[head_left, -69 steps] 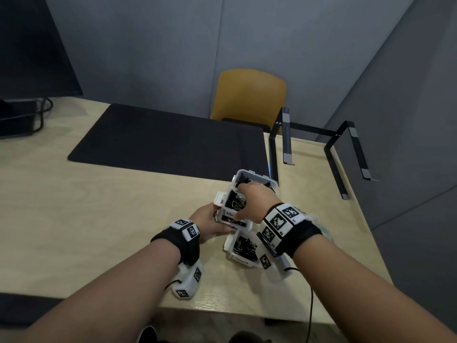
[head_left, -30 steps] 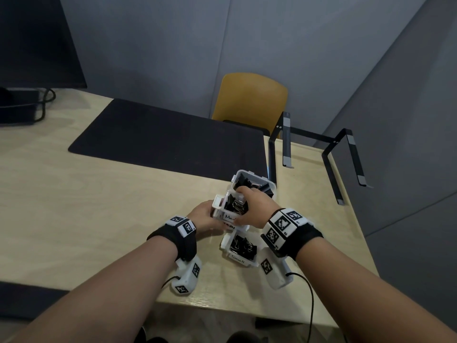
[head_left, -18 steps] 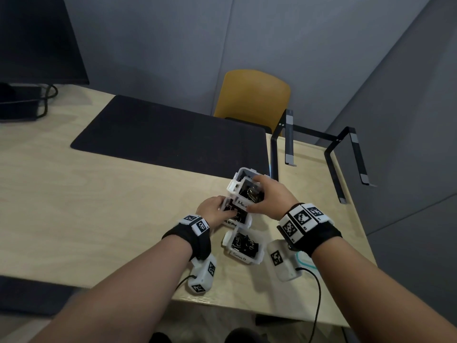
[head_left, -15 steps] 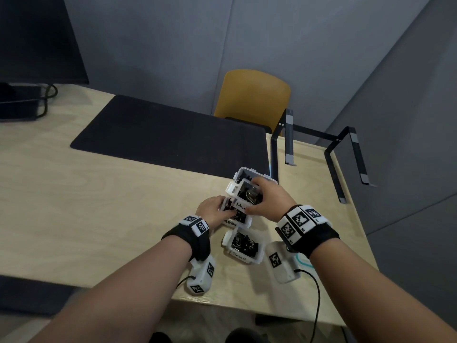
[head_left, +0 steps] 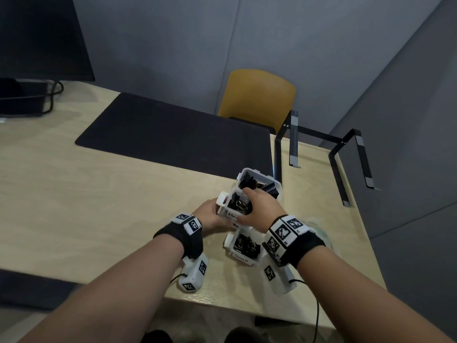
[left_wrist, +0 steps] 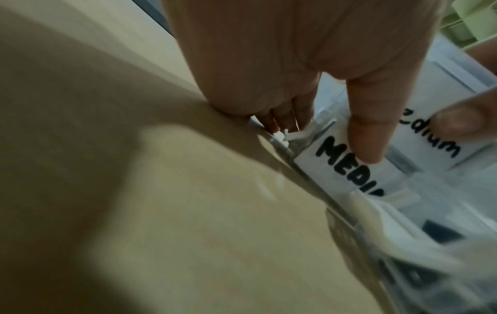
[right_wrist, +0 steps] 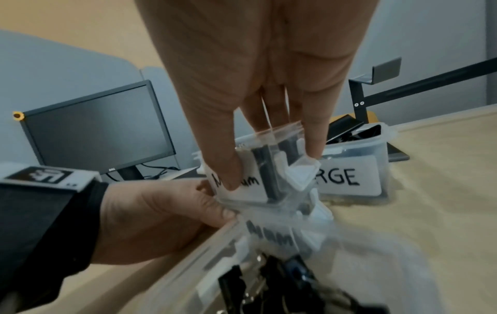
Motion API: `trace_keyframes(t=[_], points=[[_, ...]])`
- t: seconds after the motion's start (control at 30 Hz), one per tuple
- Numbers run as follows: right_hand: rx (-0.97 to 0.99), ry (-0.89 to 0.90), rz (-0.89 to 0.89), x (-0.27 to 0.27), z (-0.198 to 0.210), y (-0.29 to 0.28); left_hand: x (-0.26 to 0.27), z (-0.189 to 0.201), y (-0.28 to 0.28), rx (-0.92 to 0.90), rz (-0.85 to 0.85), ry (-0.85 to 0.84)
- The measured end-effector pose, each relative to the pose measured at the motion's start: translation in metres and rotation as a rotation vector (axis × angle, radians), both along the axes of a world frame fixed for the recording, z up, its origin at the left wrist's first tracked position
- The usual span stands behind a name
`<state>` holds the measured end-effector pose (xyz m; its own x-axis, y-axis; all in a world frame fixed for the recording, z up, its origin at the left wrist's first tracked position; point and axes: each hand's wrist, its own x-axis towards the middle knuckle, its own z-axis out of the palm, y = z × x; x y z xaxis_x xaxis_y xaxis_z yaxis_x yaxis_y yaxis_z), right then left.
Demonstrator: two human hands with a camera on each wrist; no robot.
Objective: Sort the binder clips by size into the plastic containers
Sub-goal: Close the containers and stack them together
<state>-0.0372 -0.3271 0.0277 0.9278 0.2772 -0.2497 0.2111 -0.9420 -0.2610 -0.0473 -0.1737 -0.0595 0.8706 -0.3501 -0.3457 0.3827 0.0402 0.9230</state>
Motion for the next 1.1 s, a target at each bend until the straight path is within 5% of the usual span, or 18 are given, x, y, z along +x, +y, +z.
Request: trace_keyframes(t=[0.27, 0.53, 0.8, 1.1], points=[[0.012, -0.004, 0.004, -0.001, -0.002, 0.000, -0.002, 0.003, 0.003, -0.002, 0.026, -0.009], [0.010, -0.041, 0.011, -0.003, -0.006, -0.001, 0.004, 0.012, 0.011, 0.382, -0.043, -0.243], [-0.014, -0.046, 0.019, -0.003, -0.008, -0.001, -0.001, 0.013, 0.014, 0.119, 0.271, -0.053], [-0.025, -0.057, 0.025, -0.005, -0.007, 0.002, 0.001, 0.020, 0.014, 0.138, 0.257, -0.031]])
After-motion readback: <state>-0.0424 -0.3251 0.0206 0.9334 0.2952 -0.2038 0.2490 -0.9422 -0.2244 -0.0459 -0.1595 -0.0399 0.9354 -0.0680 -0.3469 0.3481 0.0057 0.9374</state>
